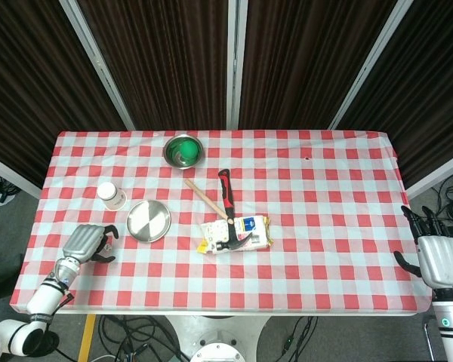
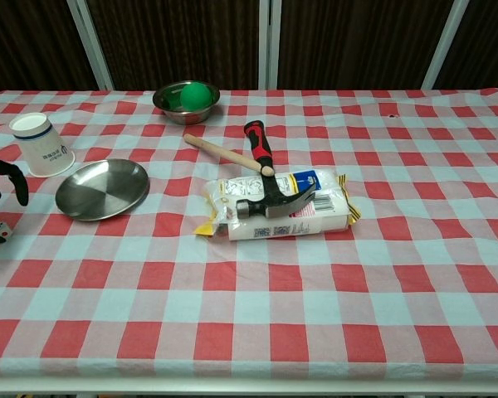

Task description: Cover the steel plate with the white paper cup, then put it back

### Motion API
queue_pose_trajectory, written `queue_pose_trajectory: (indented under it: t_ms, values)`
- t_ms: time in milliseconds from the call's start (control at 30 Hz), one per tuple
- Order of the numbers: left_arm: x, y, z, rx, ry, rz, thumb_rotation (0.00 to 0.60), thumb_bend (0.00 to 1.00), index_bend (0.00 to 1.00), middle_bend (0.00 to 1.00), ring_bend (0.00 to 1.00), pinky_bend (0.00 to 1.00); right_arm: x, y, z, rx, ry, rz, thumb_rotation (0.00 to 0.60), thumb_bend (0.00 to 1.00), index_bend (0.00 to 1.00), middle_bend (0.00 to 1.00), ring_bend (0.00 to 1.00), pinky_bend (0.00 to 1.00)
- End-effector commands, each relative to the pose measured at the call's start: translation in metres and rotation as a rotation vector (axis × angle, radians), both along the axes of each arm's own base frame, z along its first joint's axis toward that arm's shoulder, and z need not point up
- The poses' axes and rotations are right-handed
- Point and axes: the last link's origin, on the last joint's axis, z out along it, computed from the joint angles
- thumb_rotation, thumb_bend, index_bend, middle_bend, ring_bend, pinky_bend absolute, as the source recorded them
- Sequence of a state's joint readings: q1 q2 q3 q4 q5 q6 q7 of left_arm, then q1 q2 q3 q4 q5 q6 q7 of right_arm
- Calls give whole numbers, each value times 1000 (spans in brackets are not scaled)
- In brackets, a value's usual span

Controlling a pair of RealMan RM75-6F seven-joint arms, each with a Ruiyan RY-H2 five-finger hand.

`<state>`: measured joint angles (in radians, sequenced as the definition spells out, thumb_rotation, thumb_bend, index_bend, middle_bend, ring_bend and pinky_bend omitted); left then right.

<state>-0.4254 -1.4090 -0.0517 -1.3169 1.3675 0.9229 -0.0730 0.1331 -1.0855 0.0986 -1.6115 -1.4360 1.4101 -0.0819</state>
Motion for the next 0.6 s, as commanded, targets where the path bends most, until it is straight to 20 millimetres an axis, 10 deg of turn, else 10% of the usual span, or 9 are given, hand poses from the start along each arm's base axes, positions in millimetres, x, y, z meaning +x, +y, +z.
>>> queue_pose_trajectory:
  t_ms: [33,600]
  values:
    - [-4,0,-2,-10,14,10,600,242,444,848,817,874,0,0,0,1,-1,-3,600,144,75,206,31,190]
    - [-20,-1,-8,-24,77,50,600,308,448,846,816,874,-1,1,0,2,-10,-11,600,144,75,211,31,192]
